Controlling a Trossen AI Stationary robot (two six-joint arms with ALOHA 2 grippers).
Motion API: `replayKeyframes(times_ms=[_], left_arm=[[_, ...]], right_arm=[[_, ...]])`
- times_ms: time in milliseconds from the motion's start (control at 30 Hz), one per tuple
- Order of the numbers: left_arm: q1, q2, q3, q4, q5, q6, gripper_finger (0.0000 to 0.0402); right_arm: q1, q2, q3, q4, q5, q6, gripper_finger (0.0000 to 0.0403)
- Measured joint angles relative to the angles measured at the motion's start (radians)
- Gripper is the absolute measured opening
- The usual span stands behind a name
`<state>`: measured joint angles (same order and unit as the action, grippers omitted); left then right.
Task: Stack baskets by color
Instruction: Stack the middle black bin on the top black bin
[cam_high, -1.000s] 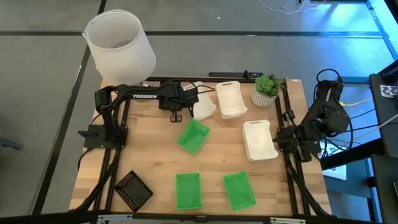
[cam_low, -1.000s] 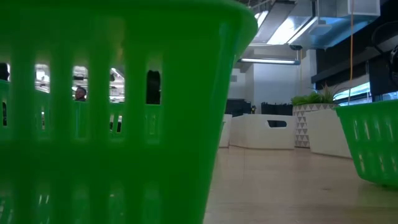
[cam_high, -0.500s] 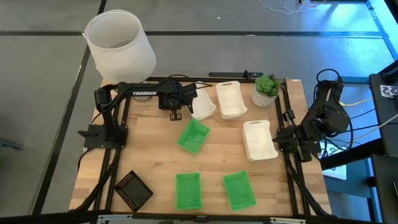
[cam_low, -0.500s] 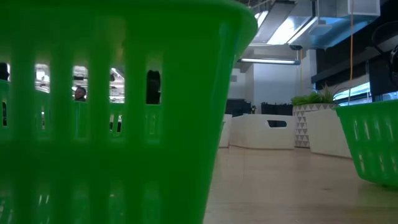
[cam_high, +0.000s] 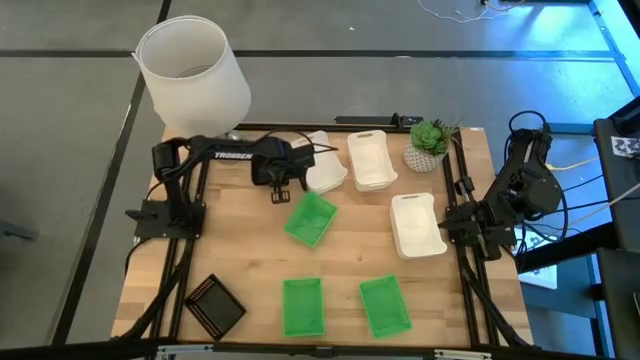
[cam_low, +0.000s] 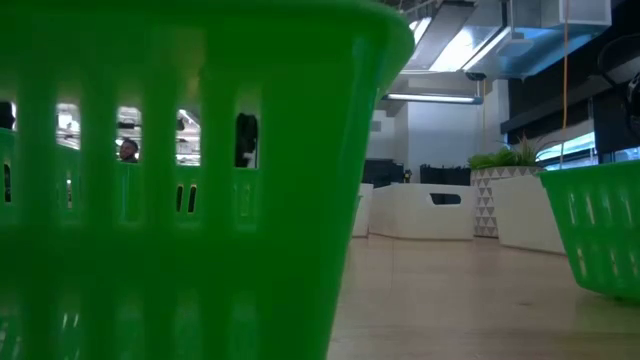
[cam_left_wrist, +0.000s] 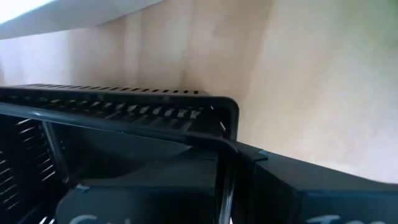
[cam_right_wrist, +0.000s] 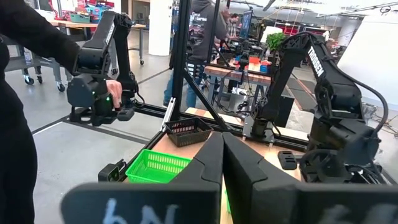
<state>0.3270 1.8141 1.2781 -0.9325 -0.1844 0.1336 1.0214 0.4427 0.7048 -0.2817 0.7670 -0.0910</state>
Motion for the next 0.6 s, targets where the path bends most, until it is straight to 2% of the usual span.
replayKeyframes(times_ms=[100,267,600], left_arm=[[-0.02,0.0,0.0,0.0,0.038,-0.015,0.0],[-0.042,0.0,0.0,0.002,0.042,-0.027,0.0004],[-0.044,0.0,0.001,0.007,0.042,-0.036,0.006]], right_arm=[[0.0,0.0,0.0,0.0,0.0,0.0,0.0007],[0.0,0.0,0.0,0.0,0.0,0.0,0.0007],[0.0,0.0,0.0,0.0,0.0,0.0,0.0007]])
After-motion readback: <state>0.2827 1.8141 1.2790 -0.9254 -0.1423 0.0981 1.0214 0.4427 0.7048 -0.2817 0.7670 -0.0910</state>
